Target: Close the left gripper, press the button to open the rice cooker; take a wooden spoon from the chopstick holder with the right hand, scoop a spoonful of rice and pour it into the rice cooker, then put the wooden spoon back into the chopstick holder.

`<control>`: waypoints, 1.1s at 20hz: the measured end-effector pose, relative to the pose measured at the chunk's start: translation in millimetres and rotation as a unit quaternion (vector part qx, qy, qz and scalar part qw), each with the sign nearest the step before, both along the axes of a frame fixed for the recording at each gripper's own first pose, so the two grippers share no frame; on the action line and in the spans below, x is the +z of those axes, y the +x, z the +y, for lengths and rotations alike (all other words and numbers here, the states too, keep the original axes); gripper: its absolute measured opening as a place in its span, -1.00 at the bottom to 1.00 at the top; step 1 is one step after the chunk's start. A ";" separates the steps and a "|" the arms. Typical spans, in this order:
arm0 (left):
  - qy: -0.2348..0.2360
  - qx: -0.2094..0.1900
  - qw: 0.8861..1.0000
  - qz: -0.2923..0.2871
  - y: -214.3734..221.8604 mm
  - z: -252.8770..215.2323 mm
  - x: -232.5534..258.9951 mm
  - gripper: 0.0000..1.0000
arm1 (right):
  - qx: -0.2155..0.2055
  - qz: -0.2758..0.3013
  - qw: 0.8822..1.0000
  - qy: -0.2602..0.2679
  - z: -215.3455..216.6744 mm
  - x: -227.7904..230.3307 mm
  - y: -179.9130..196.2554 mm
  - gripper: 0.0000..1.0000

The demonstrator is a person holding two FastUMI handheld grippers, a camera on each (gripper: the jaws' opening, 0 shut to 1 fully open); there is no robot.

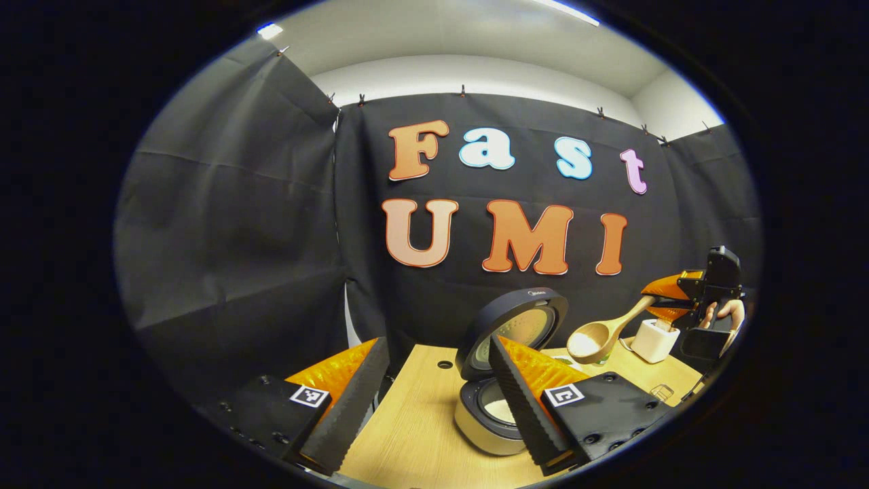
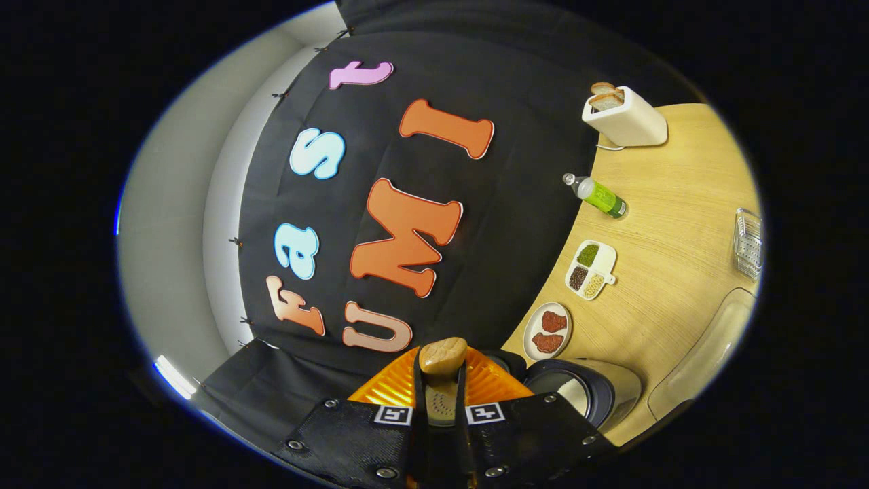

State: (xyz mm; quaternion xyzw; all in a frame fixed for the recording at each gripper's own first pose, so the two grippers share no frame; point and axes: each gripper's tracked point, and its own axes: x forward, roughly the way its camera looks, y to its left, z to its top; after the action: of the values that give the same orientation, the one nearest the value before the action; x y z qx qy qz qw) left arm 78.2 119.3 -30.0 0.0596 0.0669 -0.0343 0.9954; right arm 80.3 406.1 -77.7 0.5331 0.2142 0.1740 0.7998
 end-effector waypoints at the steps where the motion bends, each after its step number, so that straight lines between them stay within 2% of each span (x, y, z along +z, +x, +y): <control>1: 0.000 -0.001 1.000 0.001 0.5 1.0 -1.1 0.94 | 0.001 -0.002 1.000 -0.007 1.8 -0.6 -1.1 -0.72; 13: -0.003 0.011 1.000 0.007 4.9 14.8 -7.6 0.94 | 0.013 -0.029 0.995 -0.093 21.2 -9.5 4.1 -0.72; 22: 0.001 0.019 1.000 0.009 2.7 20.9 -9.2 0.94 | 0.032 -0.057 0.988 -0.137 35.3 -13.9 1.8 -0.72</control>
State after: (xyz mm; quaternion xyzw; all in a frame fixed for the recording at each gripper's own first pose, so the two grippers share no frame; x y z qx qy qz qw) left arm 80.8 140.2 -39.2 0.0594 0.0773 -0.0163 0.9951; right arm 82.1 441.4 -91.6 0.4010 0.2072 0.1988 0.8699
